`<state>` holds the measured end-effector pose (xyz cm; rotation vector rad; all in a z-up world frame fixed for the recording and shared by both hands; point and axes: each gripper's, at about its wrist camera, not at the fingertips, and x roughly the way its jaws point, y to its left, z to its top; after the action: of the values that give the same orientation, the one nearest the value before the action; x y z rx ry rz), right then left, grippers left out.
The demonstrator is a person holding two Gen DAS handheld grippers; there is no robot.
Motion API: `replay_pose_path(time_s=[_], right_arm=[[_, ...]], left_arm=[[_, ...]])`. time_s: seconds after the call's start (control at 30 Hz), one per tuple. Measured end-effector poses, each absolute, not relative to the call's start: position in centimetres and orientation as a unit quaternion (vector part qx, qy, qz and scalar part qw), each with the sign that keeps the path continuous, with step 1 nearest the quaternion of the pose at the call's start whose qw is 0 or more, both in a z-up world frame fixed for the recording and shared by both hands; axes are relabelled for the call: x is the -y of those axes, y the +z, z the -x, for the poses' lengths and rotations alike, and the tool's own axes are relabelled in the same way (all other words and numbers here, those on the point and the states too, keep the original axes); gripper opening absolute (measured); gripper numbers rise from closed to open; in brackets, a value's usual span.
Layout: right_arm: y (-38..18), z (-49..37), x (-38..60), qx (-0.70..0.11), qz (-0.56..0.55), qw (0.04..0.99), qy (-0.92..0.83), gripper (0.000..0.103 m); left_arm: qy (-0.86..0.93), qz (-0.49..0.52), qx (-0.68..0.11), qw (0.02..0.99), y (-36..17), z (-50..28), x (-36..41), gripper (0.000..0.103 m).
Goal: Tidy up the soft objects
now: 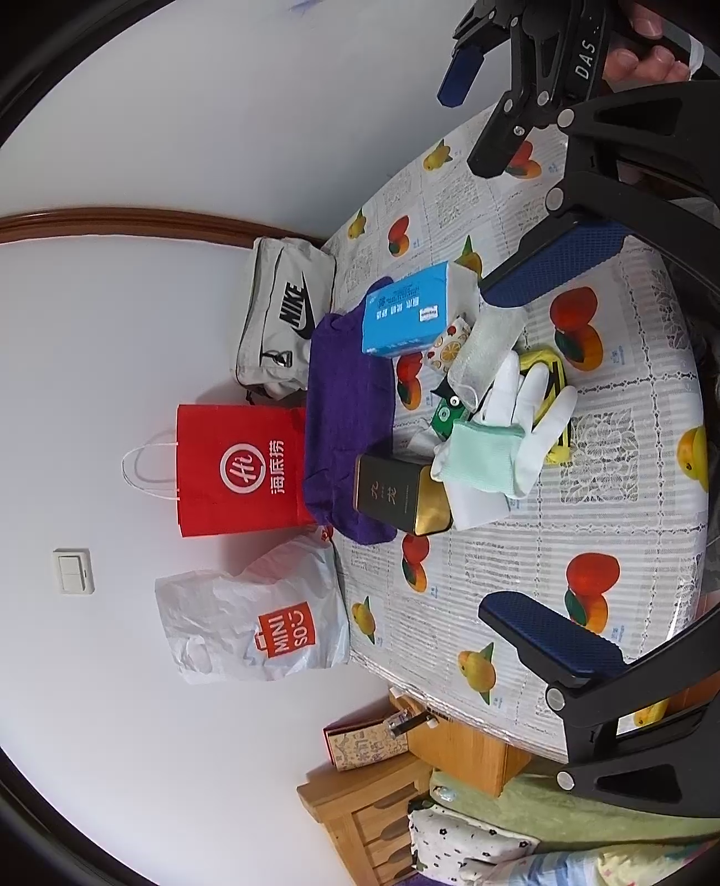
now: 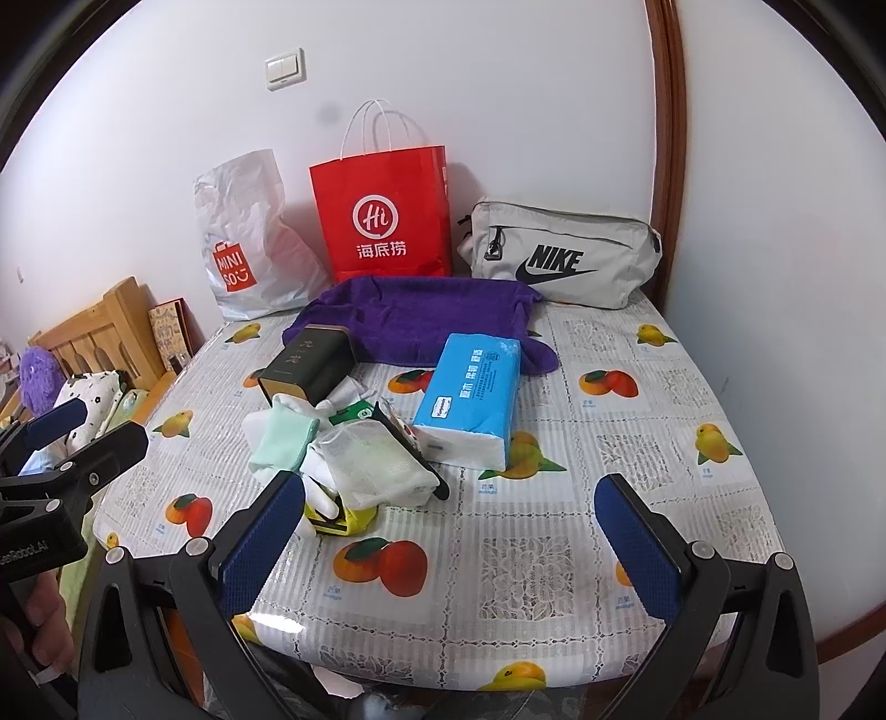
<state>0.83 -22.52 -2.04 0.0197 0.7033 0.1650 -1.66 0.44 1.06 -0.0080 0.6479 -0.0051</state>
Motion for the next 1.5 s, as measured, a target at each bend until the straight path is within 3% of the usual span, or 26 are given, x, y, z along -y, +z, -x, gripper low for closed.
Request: replay_pose_path(time_s=[0.93,1.5], right_arm=[[-2.1,-1.0,22.8,-0.334,-0.012,0.939,0.08,0.103],[-6.8,-4.6,23.3,-0.386,-0.016,0.918,0.088,0.103]], left_arm=[[-0.004,0.008,-0.327,0.945,0.7,1.5,-0.6,0.103],[-0.004,0.011,-0.398,0.917,-5.8,-4.4,-2.0,0.103]])
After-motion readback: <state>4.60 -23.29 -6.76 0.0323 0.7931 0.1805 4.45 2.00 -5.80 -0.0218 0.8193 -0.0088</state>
